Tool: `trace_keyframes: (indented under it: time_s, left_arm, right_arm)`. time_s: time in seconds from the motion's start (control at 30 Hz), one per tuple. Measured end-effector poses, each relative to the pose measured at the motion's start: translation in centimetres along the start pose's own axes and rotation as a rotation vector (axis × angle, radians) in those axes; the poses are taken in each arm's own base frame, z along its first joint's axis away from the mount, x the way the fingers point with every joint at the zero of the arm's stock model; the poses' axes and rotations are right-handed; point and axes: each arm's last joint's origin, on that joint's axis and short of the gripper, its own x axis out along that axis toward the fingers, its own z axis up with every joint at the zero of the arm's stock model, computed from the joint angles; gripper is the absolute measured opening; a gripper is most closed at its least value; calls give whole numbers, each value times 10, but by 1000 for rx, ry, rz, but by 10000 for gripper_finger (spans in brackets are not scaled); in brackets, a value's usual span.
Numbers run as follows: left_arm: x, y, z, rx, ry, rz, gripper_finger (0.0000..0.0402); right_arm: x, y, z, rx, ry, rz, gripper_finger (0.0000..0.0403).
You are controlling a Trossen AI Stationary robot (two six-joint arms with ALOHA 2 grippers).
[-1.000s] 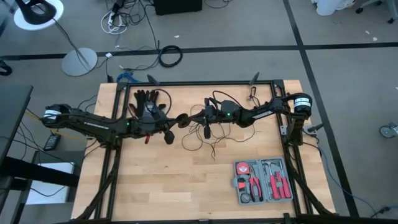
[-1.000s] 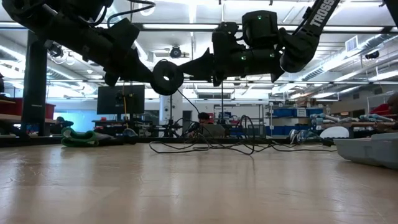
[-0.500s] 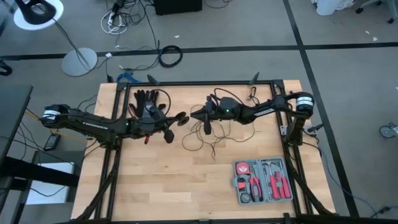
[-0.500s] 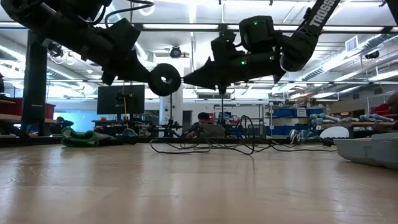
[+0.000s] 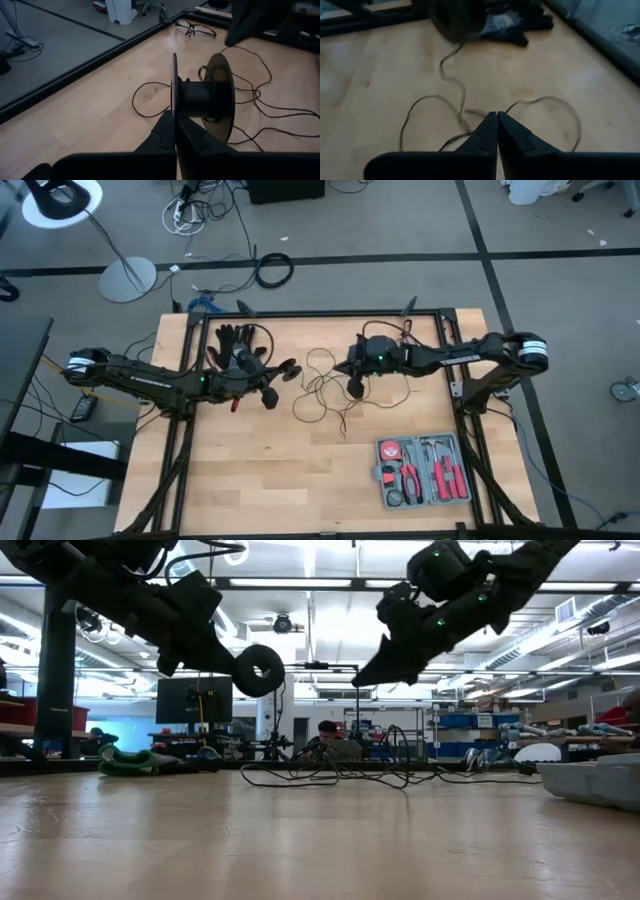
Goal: Coil cords
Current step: Coil the black wire
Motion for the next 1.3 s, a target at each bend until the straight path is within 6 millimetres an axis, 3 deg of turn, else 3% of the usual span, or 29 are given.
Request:
trace_keyframes:
  time_s: [0.17, 0.4, 0.53, 0.8, 0.97, 1.17, 1.3]
  left_arm:
    - [0, 0, 1, -3, -5, 0, 0]
    - [0, 0, 0, -2, -4, 4, 0]
    - [0, 0, 0, -3, -5, 4, 0]
    - [0, 0, 1, -4, -7, 3, 0]
    - [0, 0, 1, -4, -7, 3, 0]
    - [0, 0, 1, -4, -6, 3, 0]
    - [0, 0, 0, -3, -5, 3, 0]
  right_arm:
    - [18, 11, -23, 40, -13, 32, 17]
    - [59, 27, -40, 39, -233, 58, 53]
    - [77, 36, -40, 36, -331, 88, 77]
    - [100, 51, -35, 15, -329, 109, 103]
    - [99, 50, -32, 21, -317, 20, 90]
    - [99, 51, -32, 13, -312, 46, 17]
    - [96, 51, -27, -6, -326, 43, 7]
